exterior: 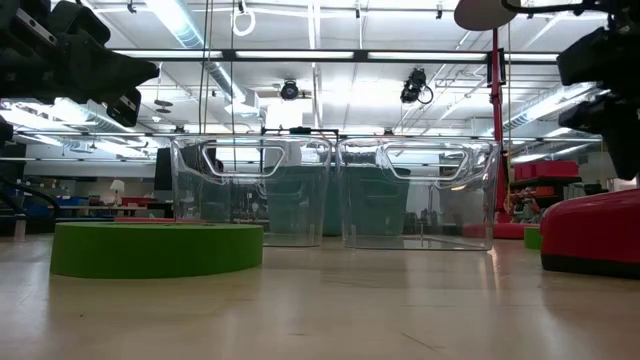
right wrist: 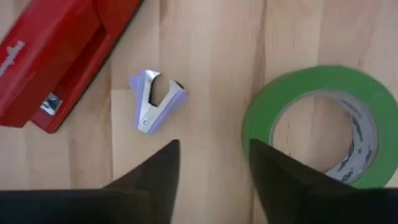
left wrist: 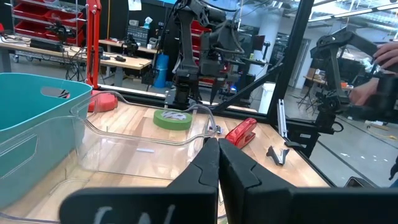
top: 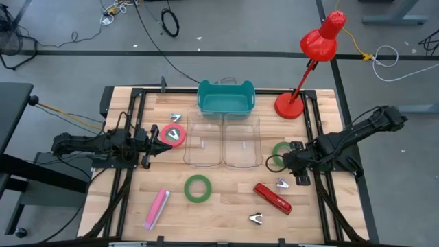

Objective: Pick and place Stapler, Stapler remover, tape
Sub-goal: Put the top green tape into the right transparent bin

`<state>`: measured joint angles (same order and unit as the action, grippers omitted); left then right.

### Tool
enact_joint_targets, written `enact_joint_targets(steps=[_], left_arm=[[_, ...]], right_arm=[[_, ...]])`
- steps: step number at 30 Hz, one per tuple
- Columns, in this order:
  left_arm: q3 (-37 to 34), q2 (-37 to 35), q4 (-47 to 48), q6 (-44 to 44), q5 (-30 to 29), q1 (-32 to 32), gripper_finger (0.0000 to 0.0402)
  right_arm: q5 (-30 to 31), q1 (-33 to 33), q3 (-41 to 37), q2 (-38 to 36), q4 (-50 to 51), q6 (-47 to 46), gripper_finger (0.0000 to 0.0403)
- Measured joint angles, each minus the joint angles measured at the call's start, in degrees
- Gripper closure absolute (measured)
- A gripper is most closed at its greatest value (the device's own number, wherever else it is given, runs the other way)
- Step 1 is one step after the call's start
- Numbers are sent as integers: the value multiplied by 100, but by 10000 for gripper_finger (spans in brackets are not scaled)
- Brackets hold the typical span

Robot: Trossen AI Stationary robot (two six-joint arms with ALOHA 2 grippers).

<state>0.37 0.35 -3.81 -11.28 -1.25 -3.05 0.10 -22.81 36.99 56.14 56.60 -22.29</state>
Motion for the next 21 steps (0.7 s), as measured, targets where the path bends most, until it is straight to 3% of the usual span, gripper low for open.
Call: enact_joint_targets(steps=[7, 21], left_arm=[[1, 1, 0, -1, 1, -2, 399], [0, -1, 0, -5, 1, -1, 399]], right_arm=[[-104, 2, -150, 118, -58, -238, 120], [92, 153, -150, 323, -284, -492, 131]])
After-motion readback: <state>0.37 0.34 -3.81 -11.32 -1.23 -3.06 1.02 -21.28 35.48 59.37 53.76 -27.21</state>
